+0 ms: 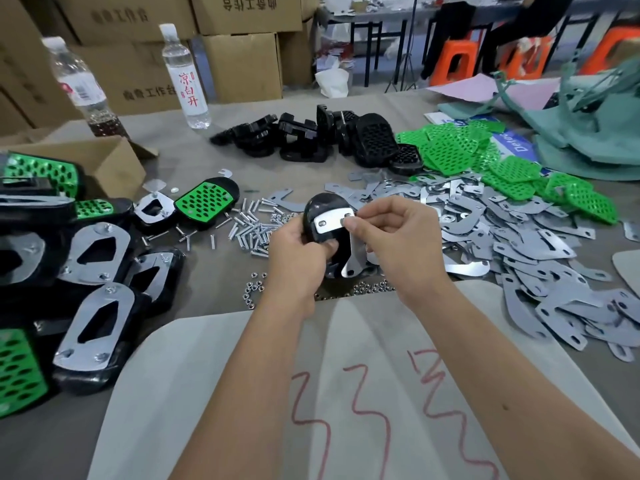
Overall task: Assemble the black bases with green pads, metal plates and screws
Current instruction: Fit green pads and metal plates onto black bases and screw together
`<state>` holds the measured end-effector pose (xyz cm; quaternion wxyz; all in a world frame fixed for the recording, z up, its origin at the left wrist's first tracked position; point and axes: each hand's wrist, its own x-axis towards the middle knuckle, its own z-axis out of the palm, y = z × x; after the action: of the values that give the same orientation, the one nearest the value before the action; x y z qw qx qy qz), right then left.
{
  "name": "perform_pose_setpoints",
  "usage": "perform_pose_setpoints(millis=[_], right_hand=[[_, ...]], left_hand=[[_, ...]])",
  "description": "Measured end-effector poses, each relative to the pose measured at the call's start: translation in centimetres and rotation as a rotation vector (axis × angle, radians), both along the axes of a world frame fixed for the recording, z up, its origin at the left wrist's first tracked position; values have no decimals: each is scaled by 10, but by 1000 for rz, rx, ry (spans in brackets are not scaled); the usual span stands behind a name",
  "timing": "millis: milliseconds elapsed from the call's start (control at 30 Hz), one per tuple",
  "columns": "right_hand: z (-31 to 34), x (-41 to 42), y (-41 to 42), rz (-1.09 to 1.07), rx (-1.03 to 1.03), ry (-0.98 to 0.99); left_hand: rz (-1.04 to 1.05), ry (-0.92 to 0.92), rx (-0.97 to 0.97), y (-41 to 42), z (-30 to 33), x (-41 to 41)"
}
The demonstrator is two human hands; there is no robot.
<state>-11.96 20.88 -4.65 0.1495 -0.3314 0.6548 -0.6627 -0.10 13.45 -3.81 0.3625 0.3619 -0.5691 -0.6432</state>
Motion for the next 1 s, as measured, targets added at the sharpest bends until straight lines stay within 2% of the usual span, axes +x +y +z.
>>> perform_pose_setpoints(millis=[133, 300, 400, 600, 833, 1000], right_hand=[[-3, 1, -1, 21, 34, -21], [-3, 1, 0, -8, 69, 46], [-2, 1, 1, 47, 82, -32], [1, 4, 4, 208, 196, 103], [-1, 7, -1, 158, 63, -26], [-1, 8, -1, 106, 17, -25]], left_hand=[[9, 13, -23, 1, -1, 0], [36, 35, -74, 4, -1, 1], [55, 52, -85, 5, -1, 0], [80, 69, -49, 3, 1, 0], [-57, 82, 151, 4, 7, 7], [-96, 10, 76, 8, 11, 10]])
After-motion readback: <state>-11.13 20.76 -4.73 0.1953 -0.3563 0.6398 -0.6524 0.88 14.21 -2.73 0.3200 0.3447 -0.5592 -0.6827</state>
